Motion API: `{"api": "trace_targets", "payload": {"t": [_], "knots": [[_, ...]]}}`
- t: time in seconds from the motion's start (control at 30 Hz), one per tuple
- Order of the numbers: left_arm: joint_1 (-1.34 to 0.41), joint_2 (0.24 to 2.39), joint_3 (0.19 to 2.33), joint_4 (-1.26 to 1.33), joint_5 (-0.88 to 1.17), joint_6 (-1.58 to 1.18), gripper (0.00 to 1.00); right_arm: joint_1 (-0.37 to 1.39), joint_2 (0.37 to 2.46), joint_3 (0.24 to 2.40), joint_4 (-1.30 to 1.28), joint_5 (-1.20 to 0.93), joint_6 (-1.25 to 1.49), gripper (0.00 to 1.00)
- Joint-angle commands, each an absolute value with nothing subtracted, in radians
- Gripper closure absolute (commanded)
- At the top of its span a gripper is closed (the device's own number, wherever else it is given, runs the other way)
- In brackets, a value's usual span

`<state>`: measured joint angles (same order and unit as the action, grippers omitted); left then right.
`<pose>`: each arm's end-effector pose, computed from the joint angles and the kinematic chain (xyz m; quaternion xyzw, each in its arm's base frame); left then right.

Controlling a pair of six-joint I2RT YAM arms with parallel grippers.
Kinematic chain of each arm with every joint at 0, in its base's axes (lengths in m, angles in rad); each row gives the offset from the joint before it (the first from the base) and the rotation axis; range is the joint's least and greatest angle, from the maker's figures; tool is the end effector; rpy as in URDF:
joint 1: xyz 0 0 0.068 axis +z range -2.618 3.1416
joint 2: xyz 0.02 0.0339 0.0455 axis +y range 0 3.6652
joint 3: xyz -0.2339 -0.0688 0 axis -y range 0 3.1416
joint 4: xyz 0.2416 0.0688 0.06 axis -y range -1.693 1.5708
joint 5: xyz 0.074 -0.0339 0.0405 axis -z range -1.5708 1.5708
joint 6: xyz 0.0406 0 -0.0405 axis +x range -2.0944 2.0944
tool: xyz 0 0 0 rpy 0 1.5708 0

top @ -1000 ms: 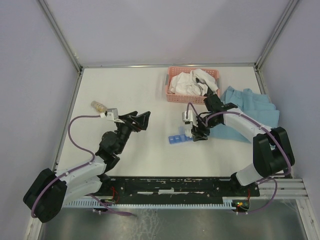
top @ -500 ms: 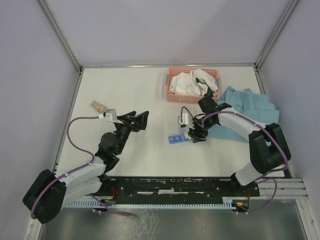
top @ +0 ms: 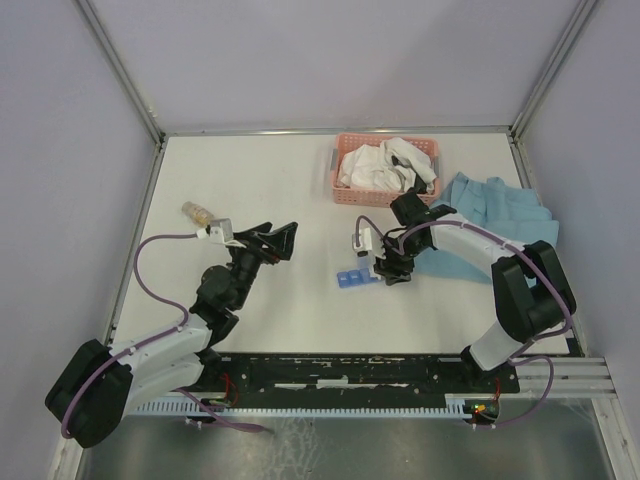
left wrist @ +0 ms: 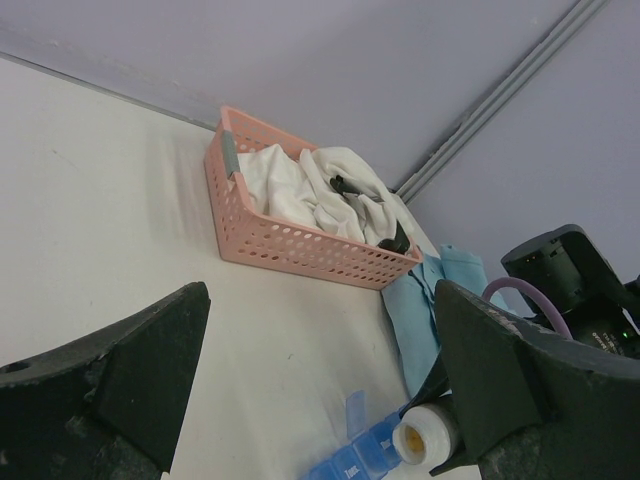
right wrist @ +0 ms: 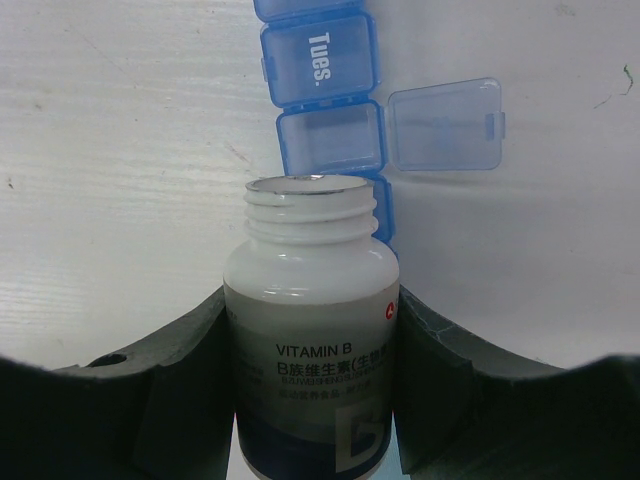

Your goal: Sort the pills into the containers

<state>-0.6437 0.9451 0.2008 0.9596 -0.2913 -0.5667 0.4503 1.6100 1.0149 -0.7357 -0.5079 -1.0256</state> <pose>0.1763 -0.1177 0.2077 -0.0891 0.6243 -0.3637 0.6856 0.2515 0.1435 0.1551 -0.6688 0.6907 0.2063 0.1819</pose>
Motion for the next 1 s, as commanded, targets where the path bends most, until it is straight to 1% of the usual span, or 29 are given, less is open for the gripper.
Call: {"api": "trace_targets", "payload": {"t": [0.0,0.97], "knots": [[-0.646,0.930,0.193,1.023,-0.326,-0.540,0.01,0.467,1.620,1.064,-0.745,-0.472,-1.016,0.99],[-0.646,0.922,0.187,1.026,-0.331,-0.540,0.01,0.519,1.649,1.116,-0.788,-0.373,-0.982,0.99]]}}
